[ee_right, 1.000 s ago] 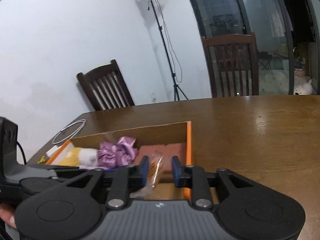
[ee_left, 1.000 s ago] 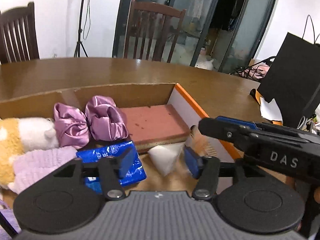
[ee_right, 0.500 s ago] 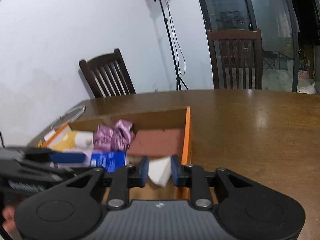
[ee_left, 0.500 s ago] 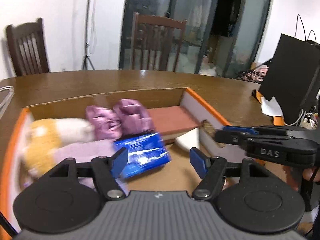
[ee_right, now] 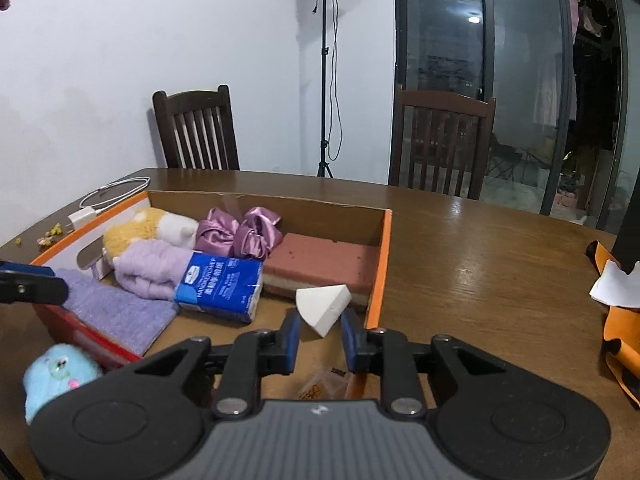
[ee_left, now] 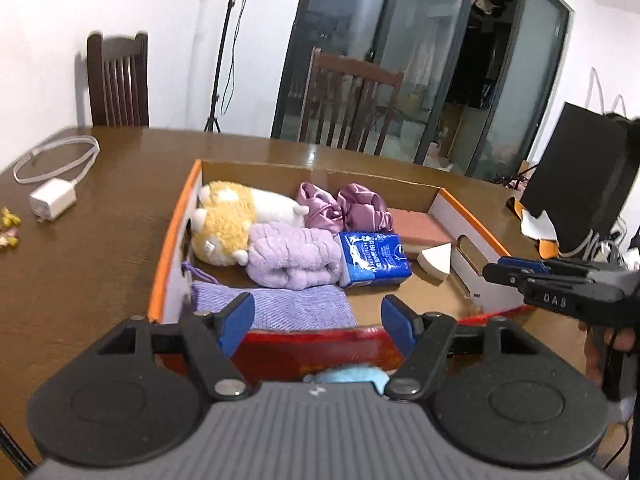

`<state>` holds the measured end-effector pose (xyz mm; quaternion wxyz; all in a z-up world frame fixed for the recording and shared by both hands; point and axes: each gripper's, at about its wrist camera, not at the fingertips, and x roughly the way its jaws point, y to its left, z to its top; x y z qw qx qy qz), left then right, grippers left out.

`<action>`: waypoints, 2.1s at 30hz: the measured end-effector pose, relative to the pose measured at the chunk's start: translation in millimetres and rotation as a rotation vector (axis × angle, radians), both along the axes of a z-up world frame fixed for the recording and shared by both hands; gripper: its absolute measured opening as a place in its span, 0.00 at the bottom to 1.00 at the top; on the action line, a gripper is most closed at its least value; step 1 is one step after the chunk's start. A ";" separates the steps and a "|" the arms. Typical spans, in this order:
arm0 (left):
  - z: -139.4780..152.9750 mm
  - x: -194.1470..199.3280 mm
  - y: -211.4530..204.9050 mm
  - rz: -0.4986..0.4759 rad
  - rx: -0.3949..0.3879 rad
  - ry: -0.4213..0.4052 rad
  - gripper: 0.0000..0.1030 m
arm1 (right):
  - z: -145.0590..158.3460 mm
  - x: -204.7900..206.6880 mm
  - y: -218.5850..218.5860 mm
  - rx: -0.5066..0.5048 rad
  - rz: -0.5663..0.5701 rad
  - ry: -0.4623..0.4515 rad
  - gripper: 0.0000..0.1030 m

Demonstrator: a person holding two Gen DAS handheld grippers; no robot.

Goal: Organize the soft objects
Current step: 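Withdraw the left gripper and close it on the blue fuzzy plush, then lift the blue fuzzy plush with the left gripper and carry it over the box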

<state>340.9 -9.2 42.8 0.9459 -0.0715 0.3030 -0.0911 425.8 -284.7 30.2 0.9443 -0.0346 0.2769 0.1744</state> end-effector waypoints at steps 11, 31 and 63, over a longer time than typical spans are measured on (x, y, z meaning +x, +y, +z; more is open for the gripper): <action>-6.2 -106.5 -4.8 -0.029 -0.019 -0.096 0.78 | 18.9 -124.5 -5.0 0.189 0.074 -0.025 0.50; -69.8 -50.0 29.0 -0.057 -0.193 0.031 0.46 | -35.6 -74.8 99.2 0.220 0.274 0.150 0.46; -22.3 -128.0 -33.8 -0.206 -0.193 -0.081 0.33 | -9.2 -162.9 24.9 0.333 0.215 0.071 0.34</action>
